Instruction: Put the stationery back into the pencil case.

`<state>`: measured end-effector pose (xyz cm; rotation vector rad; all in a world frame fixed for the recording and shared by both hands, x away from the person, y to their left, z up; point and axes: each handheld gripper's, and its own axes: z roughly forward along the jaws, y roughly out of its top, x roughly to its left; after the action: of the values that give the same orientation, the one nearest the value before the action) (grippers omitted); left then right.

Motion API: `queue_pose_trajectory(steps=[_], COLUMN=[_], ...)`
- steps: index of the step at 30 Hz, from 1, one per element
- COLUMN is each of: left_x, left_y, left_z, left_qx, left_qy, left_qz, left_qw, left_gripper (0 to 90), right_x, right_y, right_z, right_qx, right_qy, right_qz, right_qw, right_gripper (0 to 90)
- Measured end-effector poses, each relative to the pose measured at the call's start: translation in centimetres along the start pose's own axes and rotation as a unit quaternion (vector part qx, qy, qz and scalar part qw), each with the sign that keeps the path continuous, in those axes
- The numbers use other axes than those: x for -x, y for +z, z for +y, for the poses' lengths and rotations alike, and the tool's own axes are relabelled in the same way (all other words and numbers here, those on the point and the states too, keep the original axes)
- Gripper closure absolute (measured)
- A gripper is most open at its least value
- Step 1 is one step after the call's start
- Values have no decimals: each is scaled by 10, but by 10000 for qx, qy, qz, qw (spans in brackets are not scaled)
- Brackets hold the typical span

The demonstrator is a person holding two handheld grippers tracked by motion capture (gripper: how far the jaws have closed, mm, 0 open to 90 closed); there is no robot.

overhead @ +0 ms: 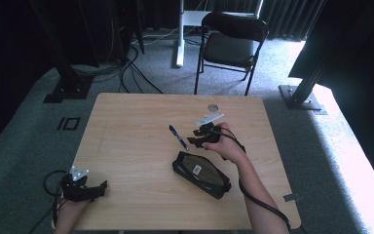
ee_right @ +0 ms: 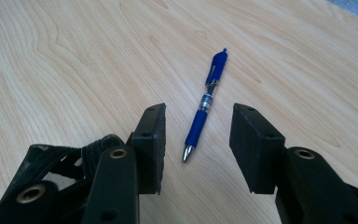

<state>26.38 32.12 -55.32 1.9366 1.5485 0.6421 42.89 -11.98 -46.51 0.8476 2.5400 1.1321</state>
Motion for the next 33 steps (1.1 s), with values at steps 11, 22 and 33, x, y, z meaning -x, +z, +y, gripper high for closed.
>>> queue_pose_trajectory(steps=[11, 22, 33], left_x=[0, 0, 0], left_y=[0, 0, 0], left_z=[0, 0, 0], left_qx=[0, 1, 0], left_qy=[-1, 1, 0], left_qz=[0, 1, 0], left_qw=[10000, 10000, 10000], left_gripper=[6, 6, 6], right_x=[3, 12, 17], right_y=[28, 56, 73], right_z=[10, 12, 16], right_qx=[-43, -299, -526], right_qy=[208, 485, 662], right_qz=[-15, -37, -97], right_qw=[9998, 9984, 9964], right_gripper=[555, 558, 562])
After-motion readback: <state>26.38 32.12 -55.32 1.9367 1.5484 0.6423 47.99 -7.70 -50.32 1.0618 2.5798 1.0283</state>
